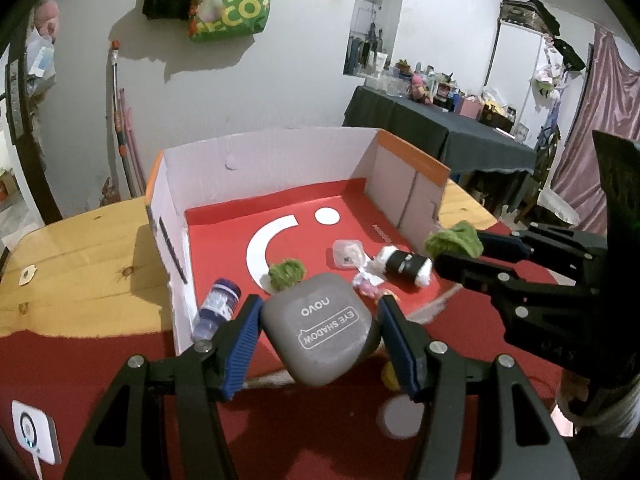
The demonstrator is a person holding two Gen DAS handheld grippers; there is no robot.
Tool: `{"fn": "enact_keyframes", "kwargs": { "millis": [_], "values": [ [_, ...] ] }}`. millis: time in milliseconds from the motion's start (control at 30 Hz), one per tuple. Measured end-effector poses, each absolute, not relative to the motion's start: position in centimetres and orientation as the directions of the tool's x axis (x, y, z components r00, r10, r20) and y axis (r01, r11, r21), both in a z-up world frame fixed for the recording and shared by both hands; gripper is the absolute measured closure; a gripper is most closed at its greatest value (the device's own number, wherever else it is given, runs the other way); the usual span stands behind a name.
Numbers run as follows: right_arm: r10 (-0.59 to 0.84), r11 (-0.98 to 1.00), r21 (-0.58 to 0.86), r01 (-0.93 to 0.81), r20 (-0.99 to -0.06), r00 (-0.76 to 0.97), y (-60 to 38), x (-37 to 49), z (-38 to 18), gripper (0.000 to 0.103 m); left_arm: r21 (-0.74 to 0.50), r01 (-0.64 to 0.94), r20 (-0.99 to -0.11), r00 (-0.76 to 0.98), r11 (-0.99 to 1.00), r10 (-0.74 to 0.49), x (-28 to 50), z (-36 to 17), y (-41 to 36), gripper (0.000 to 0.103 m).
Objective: Organize objects
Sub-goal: 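Carry the eye shadow case and the green ball with both tools into the box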
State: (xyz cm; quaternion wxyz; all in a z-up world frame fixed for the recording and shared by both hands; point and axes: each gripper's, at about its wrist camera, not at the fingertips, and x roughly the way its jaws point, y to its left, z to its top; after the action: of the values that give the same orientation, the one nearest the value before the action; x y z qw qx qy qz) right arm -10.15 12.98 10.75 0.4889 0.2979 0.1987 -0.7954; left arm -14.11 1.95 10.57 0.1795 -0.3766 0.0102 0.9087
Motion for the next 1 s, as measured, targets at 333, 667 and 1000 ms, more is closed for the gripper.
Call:
{"fn": "enact_keyframes", "kwargs": {
  "millis": [333,667,1000],
  "values": [
    [-0.567,-0.453,-0.093,0.887,-0.738,-0.367,7.4,-14.3,10.2,0.074,-0.076,-0.305,-0.734,-0.627,-0.949,0.26,-20.3,10.1,2.4,0.042],
    [-0.455,-0.458,-0.084,0.885,-0.833,-0.314,2.9,-18.2,7.7,0.073,-0.027,-0.294,-0.788,-0.582,-0.955,0.201,-24.2,8.3,2.7,0.042],
    [-0.379,-0.506,-0.088,0.858,-0.871,-0.312,1.2,-21.3,5.7,0.073,-0.039,-0.272,-0.844,-0.507,-0.961,0.177,-27.0,6.1,3.2,0.042]
  ]
}}
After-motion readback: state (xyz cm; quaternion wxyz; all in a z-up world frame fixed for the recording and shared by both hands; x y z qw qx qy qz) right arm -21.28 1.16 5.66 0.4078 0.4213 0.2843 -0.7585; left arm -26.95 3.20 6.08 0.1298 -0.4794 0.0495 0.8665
